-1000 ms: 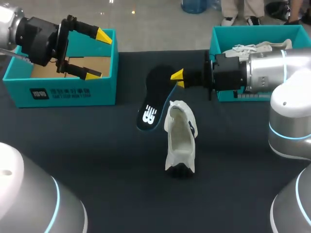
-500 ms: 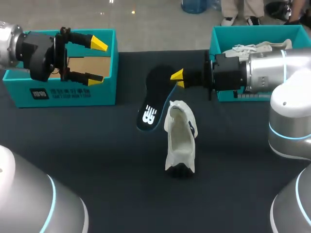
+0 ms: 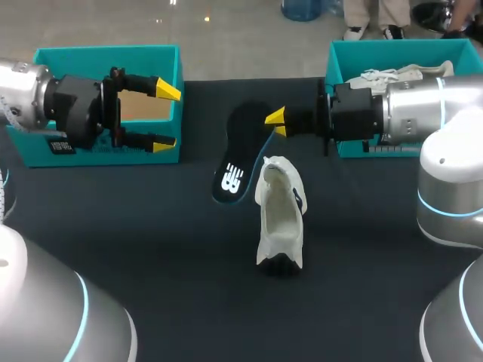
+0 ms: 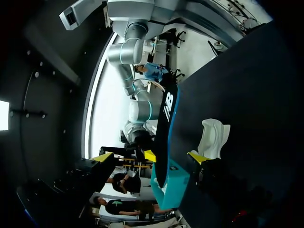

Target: Take the shoe out of the shoebox, open the shoe tongue, remove and reinsert the insole, then place the shoe into the shoebox

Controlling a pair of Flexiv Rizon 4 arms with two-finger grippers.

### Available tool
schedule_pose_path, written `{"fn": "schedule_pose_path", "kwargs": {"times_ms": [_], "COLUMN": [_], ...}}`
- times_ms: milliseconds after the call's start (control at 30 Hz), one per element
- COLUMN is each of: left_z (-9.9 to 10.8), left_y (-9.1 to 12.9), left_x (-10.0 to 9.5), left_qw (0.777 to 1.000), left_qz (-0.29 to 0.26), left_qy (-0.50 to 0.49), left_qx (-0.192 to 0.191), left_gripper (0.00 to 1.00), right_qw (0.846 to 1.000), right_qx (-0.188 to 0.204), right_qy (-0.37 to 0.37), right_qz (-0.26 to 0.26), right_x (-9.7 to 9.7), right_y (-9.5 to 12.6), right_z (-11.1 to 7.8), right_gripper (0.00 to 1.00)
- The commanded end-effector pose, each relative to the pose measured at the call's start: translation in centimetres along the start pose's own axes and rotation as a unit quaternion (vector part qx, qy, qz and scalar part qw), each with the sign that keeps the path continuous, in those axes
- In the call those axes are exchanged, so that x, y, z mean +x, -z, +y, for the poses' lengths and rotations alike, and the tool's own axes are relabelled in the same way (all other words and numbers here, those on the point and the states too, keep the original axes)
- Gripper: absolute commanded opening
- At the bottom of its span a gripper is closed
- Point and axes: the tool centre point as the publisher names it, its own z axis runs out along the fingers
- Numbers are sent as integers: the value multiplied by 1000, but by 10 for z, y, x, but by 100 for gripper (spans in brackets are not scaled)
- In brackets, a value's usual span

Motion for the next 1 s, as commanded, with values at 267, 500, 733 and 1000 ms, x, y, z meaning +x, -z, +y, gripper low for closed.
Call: {"fn": "schedule_pose_path", "kwargs": {"times_ms": [267,500,733,1000], "left_z": [14,10,10,6], "left_y": [-54,-80,-87,-92], "left_x": [11,11,18,20], "left_qw": [999,999,999,999], "left_qz": [-24,-28,-30,-31], "left_qy": [10,11,19,20], "left_qx": [19,20,11,8], "left_gripper": [100,100,100,80], "right_qw": [1000,1000,1000,1000], "right_qx": [-1,-1,-1,-1], "right_qy": [0,0,0,0], "right_qz": [1,1,1,1], "right_x": [0,0,0,0], "right_y": [-2,-2,-2,-2], "right_z": [0,0,0,0], "right_gripper": [0,0,0,0]}}
